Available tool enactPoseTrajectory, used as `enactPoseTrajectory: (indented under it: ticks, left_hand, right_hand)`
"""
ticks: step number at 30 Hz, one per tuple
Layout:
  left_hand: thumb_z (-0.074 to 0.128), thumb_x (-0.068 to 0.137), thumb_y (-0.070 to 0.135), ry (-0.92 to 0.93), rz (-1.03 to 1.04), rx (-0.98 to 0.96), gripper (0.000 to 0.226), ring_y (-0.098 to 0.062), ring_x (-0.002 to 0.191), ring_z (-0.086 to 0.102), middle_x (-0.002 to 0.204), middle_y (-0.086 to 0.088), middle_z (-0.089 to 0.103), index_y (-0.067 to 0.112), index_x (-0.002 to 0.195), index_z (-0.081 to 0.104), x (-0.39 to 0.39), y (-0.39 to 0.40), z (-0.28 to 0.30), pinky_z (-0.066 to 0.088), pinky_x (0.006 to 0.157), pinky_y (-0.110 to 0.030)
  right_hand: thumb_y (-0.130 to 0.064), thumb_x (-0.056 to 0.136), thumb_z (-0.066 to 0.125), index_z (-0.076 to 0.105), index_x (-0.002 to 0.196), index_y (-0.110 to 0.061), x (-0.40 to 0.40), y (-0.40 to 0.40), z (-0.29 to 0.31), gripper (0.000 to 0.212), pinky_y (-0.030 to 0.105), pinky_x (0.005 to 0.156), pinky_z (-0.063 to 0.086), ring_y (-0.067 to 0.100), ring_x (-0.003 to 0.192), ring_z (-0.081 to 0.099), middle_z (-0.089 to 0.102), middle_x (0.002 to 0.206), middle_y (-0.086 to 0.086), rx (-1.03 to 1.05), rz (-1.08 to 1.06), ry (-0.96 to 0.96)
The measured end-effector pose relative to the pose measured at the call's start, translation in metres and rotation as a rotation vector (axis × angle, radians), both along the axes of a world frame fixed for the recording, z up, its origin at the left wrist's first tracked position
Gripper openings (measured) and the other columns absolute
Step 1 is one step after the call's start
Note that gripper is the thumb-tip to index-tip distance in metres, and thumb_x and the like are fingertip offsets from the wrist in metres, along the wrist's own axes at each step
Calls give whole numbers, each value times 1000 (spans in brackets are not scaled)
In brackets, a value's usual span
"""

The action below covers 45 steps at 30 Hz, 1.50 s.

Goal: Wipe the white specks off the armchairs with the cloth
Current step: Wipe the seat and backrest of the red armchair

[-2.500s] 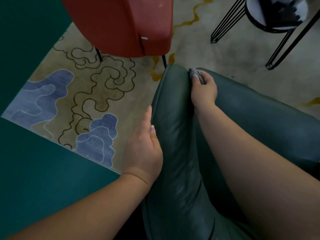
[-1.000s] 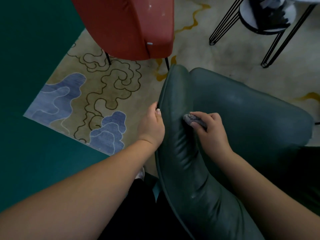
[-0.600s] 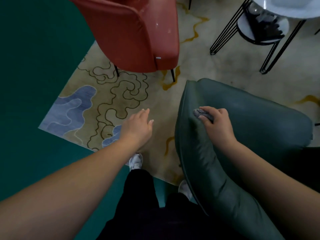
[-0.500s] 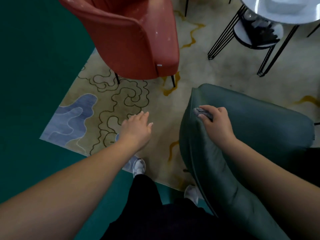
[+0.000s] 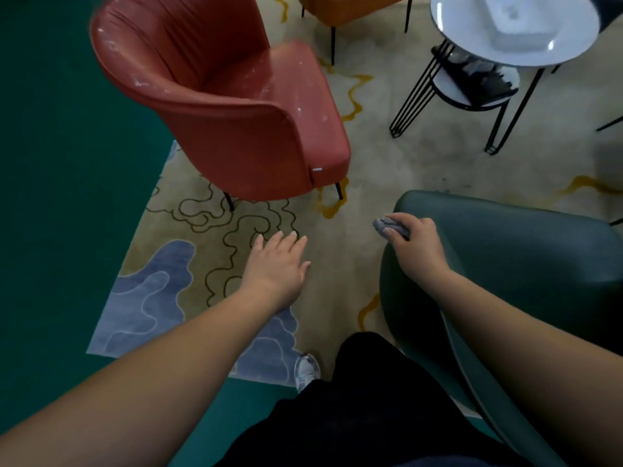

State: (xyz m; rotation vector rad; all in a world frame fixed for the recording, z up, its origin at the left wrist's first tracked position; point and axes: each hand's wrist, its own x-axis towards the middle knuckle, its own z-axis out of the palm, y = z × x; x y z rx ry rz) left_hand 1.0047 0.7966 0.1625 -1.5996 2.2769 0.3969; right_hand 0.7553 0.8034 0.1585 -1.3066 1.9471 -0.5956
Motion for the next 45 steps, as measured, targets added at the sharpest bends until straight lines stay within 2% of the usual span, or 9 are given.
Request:
enactPoseTrajectory:
  ticks: [4, 7, 11, 22, 26, 37, 45]
  left_hand:
    - [22, 101, 45, 23, -40, -3, 57, -21, 147, 12, 160, 3, 16, 23, 153, 15, -15, -44, -3, 7, 118, -47]
    - [24, 101, 45, 24, -97, -13, 57, -21, 146, 13, 160, 2, 18, 22, 153, 16, -29, -86, -4, 8, 118, -46]
    - [24, 101, 44, 13, -117, -6, 57, -21, 146, 14, 159, 1, 20, 22, 153, 17, -43, -142, -2, 8, 118, -45]
    - [29, 101, 43, 21, -58, 2, 57, -21, 146, 12, 160, 2, 18, 22, 153, 17, -62, -268, 1, 8, 118, -45]
    - [34, 99, 42, 6, -85, 7, 61, -22, 147, 9, 160, 2, 15, 23, 153, 14, -62, -328, -5, 7, 119, -45]
    - [32, 100, 42, -42, -164, 59, 62, -21, 147, 8, 161, 2, 11, 22, 154, 8, -77, -485, -16, 6, 119, -46]
    - [31, 100, 42, -19, -29, 81, 62, -21, 148, 8, 161, 2, 11, 22, 154, 8, -111, -563, -34, 4, 119, -45]
  right_hand:
    - [-35, 91, 59, 62, 120, -30, -12, -39, -8, 30, 47, 95, 49, 24, 98, 57, 56, 109, 9, -28, -43, 8]
    - [-34, 91, 60, 63, 120, -29, -24, -74, -11, 29, 44, 95, 49, 24, 99, 57, 56, 110, 9, -36, -63, 13]
    - [-32, 92, 61, 63, 121, -26, -44, -125, -15, 30, 34, 95, 45, 22, 100, 53, 50, 111, 10, -12, -95, 41]
    - [-30, 92, 62, 64, 120, -26, -57, -249, -11, 28, 39, 101, 43, 27, 107, 51, 45, 108, 7, -18, -94, 42]
    - [-30, 91, 64, 64, 120, -24, -61, -307, -8, 30, 36, 99, 42, 27, 105, 51, 44, 106, 8, -38, -98, 61]
    - [-30, 91, 63, 65, 118, -26, -74, -440, -7, 28, 32, 95, 42, 26, 102, 51, 44, 104, 6, -46, -143, 123]
    - [-29, 90, 64, 65, 119, -23, -111, -551, -23, 30, 34, 100, 40, 27, 107, 50, 45, 106, 7, -41, -30, 122]
